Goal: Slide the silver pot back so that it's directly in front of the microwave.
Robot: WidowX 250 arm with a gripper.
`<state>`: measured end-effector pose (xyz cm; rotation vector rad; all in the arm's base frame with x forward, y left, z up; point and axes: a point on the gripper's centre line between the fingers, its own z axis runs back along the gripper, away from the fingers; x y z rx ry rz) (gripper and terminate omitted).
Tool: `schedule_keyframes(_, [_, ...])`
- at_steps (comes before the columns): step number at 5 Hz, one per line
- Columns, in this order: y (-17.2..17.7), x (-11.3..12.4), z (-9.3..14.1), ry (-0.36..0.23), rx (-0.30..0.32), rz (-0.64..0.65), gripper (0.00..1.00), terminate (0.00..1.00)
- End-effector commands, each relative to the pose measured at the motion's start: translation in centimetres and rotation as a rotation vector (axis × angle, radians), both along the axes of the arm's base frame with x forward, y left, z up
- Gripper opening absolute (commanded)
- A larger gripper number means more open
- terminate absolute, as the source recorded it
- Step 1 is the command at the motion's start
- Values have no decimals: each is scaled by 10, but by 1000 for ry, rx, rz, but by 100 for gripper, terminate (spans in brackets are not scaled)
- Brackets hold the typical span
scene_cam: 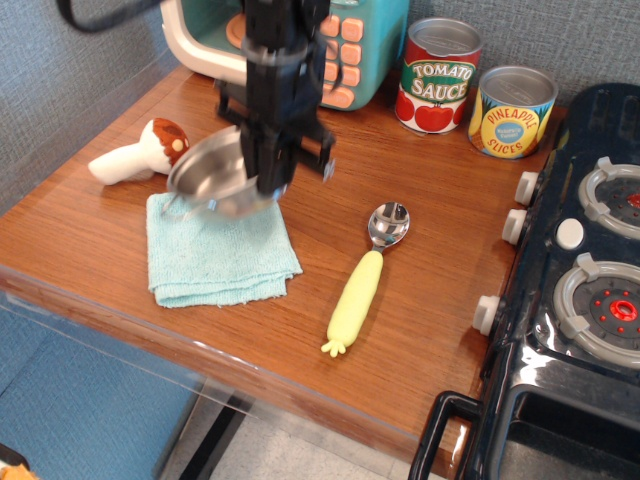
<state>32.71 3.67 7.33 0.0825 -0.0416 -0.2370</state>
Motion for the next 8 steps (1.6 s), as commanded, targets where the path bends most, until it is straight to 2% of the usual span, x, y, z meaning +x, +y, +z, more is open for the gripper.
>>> schedule_keyframes(1, [10,56,29,-82,-17,57,0,0])
schedule_keyframes(3, [36,87,-4,-24,9,128,0,0])
schedule_keyframes(4, [39,89,-15,8,12,137,0,0])
schedule_keyframes(5, [33,88,-10,4,31,81,100,0])
schedule_keyframes(7, [23,84,20,-74,24,58,100,0])
schedule_keyframes(8, [21,79,27,-87,25,60,100,0])
